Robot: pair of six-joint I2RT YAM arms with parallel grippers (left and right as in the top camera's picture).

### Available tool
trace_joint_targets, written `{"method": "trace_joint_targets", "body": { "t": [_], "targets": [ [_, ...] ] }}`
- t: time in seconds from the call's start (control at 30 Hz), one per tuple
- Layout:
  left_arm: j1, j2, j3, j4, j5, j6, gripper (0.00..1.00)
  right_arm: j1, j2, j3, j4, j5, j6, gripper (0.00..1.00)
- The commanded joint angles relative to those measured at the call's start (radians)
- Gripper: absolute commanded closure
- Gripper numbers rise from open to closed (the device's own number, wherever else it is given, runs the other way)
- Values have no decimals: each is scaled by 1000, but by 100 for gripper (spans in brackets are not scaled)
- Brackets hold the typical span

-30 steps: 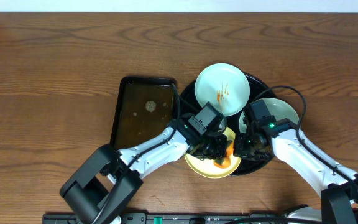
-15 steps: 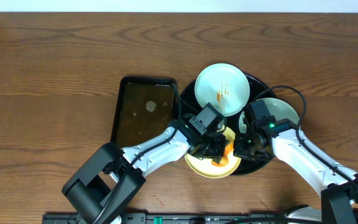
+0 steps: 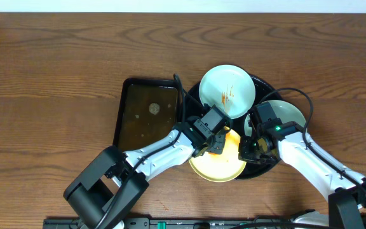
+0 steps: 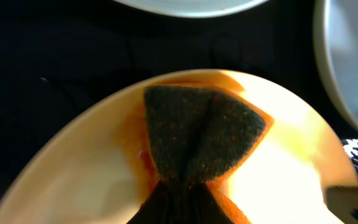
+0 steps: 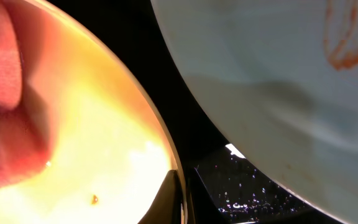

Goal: Clean dirty plates on tray and stack at the side
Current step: 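Scrub the yellow plate surface with the sponge while right gripper holds rim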

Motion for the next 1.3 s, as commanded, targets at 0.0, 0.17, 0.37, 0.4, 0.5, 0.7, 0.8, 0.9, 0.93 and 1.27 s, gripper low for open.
{"method": "trace_joint_targets", "body": {
  "t": [0.0, 0.17, 0.37, 0.4, 0.5, 0.7, 0.8, 0.9, 0.93, 1.27],
  "targets": [
    [27, 13, 8, -26, -112, 43, 90, 10, 6, 6, -17, 26, 4, 99],
    [53, -16, 8, -38, -112, 137, 92, 10, 6, 6, -26, 27, 4, 99],
    [58, -121, 11, -48, -7, 139, 92, 10, 6, 6, -26, 27, 4, 99],
    [55, -137, 11, -48, 32, 138, 92, 10, 6, 6, -26, 27, 4, 99],
    [44, -162, 11, -49, 114, 59, 92, 10, 6, 6, -26, 27, 4, 99],
    [15, -144, -4, -49, 173, -201, 92, 10, 6, 6, -28, 26, 4, 99],
    [-8, -127, -10, -52, 174, -244, 92, 10, 6, 6, -32, 27, 4, 99],
    [-39, -112, -10, -48, 185, -244, 92, 10, 6, 6, -32, 27, 4, 99],
    [-52, -108, -10, -48, 187, -244, 92, 10, 6, 6, -32, 27, 4, 99],
    [-103, -39, -10, -29, 188, -307, 92, 10, 6, 6, -48, 27, 4, 99]
  ]
}}
